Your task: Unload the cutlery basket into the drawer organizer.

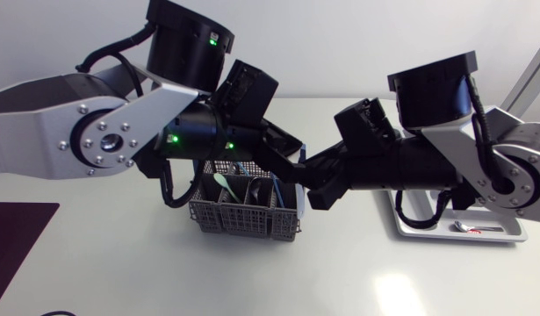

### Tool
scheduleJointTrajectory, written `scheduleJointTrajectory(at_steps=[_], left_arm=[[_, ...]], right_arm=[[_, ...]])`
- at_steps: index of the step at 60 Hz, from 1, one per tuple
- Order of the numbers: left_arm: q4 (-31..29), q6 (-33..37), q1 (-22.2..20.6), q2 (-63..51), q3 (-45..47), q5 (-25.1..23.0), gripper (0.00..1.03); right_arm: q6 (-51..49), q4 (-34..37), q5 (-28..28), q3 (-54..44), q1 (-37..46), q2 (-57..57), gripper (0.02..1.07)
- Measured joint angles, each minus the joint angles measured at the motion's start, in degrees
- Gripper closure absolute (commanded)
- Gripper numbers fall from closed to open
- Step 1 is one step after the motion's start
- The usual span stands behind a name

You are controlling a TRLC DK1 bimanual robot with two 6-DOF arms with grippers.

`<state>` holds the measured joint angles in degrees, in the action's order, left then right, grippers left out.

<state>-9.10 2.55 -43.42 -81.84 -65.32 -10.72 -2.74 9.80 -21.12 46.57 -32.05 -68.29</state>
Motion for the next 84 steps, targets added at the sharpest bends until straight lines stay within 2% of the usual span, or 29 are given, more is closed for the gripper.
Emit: scheduleJointTrajectory(at_steps=[11, 17, 26, 38, 50, 59, 69, 76, 84], left_arm=[[0.0, 0.0, 0.4, -0.1, 0.0, 0.0, 0.96], [0.0, 0.0, 0.5, -0.1, 0.0, -0.1, 0.83], [-0.5, -0.1, 0.5, -0.1, -1.1, -0.8, 0.59], [-0.5, -0.2, 1.7, -0.3, -5.3, -0.8, 0.43], [-1.0, -0.2, 4.4, 0.1, -7.9, -0.8, 0.43], [-3.2, 0.7, 8.3, 1.6, -7.9, -0.3, 0.44], [-6.4, 4.2, 11.8, 3.5, -6.5, 0.7, 0.44], [-8.0, 7.1, 11.6, 4.1, -3.0, 1.4, 0.44], [-9.2, 11.2, 9.6, 4.1, 1.5, 4.6, 0.44]], right_arm=[[0.2, -0.5, 0.4, 0.0, -0.5, 0.0, 0.96], [0.4, -0.6, 0.9, 0.0, -0.5, 0.0, 0.97], [0.4, -0.6, 0.6, 0.0, -0.5, 0.0, 0.97], [-0.2, 0.9, -0.1, -0.9, -0.5, 0.4, 0.97], [-2.5, 3.8, -1.3, -2.7, 0.0, 2.1, 0.97], [-6.4, 7.6, -4.0, -3.9, 3.9, 5.0, 0.97], [-15.4, 15.1, -8.6, -4.9, 13.5, 7.8, 0.96], [-23.9, 21.0, -12.8, -5.0, 22.5, 7.9, 0.96], [-36.5, 29.2, -16.4, -4.6, 34.3, 6.7, 0.96]])
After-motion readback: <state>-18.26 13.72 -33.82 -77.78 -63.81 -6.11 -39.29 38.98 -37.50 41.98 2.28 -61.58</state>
